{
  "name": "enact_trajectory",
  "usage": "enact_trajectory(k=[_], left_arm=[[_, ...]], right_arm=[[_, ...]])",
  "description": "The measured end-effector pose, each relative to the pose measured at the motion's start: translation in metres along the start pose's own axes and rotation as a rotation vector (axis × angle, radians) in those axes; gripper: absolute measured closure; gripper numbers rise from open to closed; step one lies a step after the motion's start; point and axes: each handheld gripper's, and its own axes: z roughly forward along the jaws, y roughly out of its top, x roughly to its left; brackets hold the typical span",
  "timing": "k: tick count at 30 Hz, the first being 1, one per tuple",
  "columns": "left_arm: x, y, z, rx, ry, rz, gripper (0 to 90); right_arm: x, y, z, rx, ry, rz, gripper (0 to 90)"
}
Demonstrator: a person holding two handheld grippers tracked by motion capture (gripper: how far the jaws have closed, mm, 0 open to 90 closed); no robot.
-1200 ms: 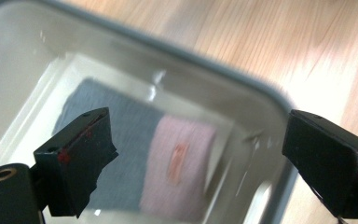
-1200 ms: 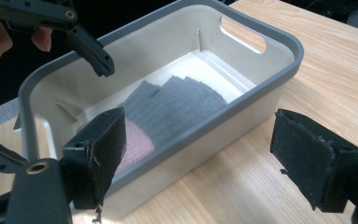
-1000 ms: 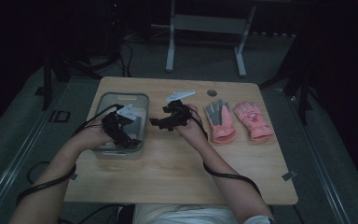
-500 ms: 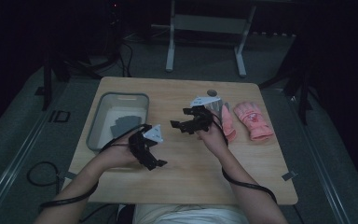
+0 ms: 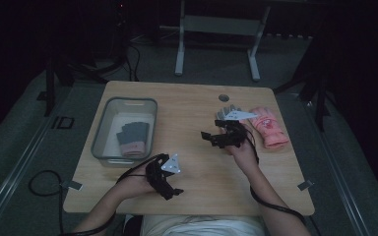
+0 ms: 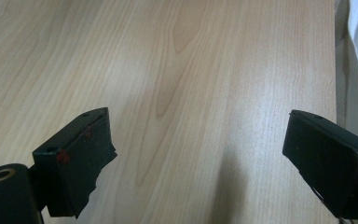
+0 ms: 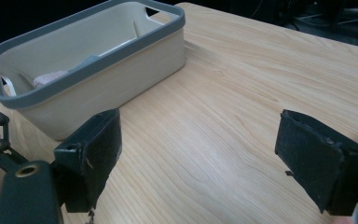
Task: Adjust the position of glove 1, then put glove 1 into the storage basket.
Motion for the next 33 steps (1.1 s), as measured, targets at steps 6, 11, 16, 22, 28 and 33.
enact_trajectory(k=[6,11,16,22,28,33], left_arm=[[0.001,-0.006,0.007,0.008,0.035,0.017,8.2],[-0.003,-0.008,0.011,0.036,0.048,0.038,8.2],[-0.003,-0.013,0.011,0.035,0.049,0.023,8.2],[-0.004,-0.015,0.011,0.022,0.041,0.011,8.2],[-0.007,-0.014,0.014,0.034,0.035,0.022,8.2],[-0.007,-0.016,0.015,0.040,0.034,0.018,8.2]], right_arm=[[-0.011,-0.017,-0.013,0.010,-0.024,0.004,14.4],[-0.016,-0.023,-0.024,0.007,-0.037,0.045,12.2],[-0.022,-0.025,-0.033,0.002,-0.055,0.055,11.3],[-0.036,-0.023,-0.041,0.039,-0.111,0.041,42.8],[-0.058,-0.018,-0.033,0.105,-0.168,0.034,58.5],[-0.082,-0.006,-0.017,0.142,-0.205,0.031,66.4]])
